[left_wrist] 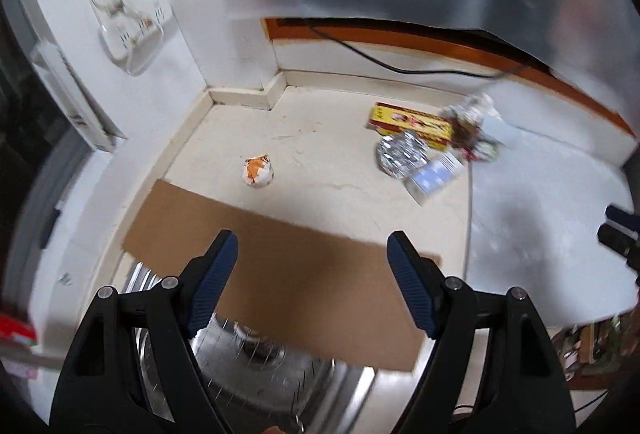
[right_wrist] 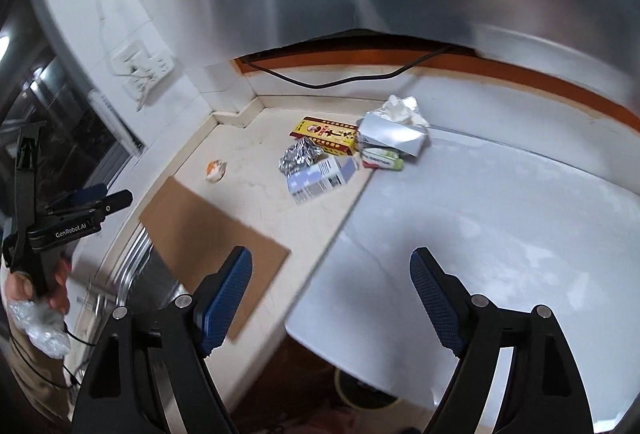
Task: Collect trash
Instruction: 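Grasp the blue-and-white milk carton with the right tool while the left grasps the orange-printed paper ball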
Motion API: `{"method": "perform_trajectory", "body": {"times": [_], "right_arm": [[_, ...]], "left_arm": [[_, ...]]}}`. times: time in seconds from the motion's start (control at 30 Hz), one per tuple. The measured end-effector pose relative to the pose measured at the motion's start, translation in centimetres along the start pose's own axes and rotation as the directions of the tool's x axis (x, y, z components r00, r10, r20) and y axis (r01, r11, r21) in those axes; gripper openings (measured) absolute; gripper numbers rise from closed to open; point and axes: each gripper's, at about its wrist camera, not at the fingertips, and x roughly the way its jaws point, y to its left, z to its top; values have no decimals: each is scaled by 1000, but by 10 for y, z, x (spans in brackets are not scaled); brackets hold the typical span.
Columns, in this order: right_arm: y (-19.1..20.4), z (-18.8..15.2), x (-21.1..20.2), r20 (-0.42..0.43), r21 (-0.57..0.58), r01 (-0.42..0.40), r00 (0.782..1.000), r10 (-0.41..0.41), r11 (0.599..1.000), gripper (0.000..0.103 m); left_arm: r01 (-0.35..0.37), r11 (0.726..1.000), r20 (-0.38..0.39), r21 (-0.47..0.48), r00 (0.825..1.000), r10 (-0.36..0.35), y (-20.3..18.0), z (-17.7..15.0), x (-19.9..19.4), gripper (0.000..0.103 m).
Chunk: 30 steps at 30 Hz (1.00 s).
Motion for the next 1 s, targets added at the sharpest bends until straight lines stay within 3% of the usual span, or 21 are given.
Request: {"method": "perform_trajectory", "body": {"times": [0.23, 0.43, 0.8, 1.0], "right_arm": [[25, 51, 117, -78, 106, 25, 997, -16, 994, 83], [29, 72, 193, -133, 193, 50, 991, -24, 980, 83], [32, 78, 281, -202, 282, 108, 978, -51, 953, 83], [25, 74, 309, -233, 308, 151, 969, -79, 939, 82]], "left_arm": [[61, 993, -63, -100, 996, -68, 58, 47, 109, 74], [98, 975, -96, -198, 988, -118, 88, 60, 186, 74], [105, 955, -137, -277, 980, -147, 108, 57, 261, 74], [49, 966, -171, -252, 981, -94, 102, 60, 286, 74]]}}
